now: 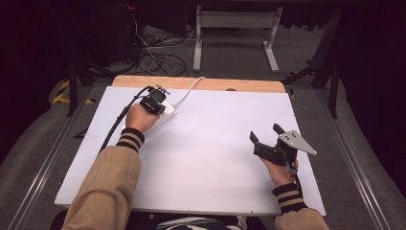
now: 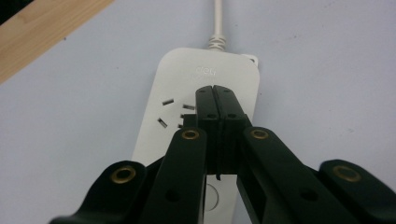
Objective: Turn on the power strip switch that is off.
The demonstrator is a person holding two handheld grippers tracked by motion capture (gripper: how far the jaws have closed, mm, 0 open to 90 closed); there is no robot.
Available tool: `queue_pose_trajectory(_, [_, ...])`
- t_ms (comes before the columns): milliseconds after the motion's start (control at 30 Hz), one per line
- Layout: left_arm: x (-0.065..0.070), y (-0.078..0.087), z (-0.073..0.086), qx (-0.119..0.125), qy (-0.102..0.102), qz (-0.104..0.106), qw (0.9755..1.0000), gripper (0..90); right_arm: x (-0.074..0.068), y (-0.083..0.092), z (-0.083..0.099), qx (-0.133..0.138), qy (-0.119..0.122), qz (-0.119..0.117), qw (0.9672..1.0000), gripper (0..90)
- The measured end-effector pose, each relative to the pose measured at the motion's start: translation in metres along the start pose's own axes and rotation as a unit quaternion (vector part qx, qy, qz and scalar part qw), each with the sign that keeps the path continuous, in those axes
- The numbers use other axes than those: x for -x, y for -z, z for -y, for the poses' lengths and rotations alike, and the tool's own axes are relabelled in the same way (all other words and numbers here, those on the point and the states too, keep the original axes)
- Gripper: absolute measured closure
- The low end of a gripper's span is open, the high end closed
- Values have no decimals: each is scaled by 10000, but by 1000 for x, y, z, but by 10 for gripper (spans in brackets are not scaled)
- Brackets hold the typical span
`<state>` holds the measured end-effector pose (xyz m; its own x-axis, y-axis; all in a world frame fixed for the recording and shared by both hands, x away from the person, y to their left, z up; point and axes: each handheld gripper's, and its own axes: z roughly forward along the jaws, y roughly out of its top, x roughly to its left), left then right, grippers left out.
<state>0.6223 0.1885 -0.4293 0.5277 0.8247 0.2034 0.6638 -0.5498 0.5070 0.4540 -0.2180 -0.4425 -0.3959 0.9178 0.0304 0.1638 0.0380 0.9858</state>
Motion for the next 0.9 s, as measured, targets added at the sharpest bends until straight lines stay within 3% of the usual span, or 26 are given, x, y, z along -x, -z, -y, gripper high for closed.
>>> queue_pose_trajectory(167, [-2,-5,2,-130,59,-11,9999,900,0,-1,-1,3,28,-2,10000,101])
queue_pose_trajectory(267, [-1,-5,2,-86,15,-30,10000,900,0,0,-1,6,-6,23,10000,101])
queue_pose_trajectory(367, [2,-3,1,120,-2,44,9999,900,0,0,-1,-3,-14,42,10000,102])
queue_pose_trajectory(667, [2,-5,2,67,75,98,9999,900,0,0,-1,-28,-3,53,10000,103])
queue_pose_trajectory(900, [6,-7,5,196,154,-12,9997,900,-1,1,-2,-4,23,53,10000,104])
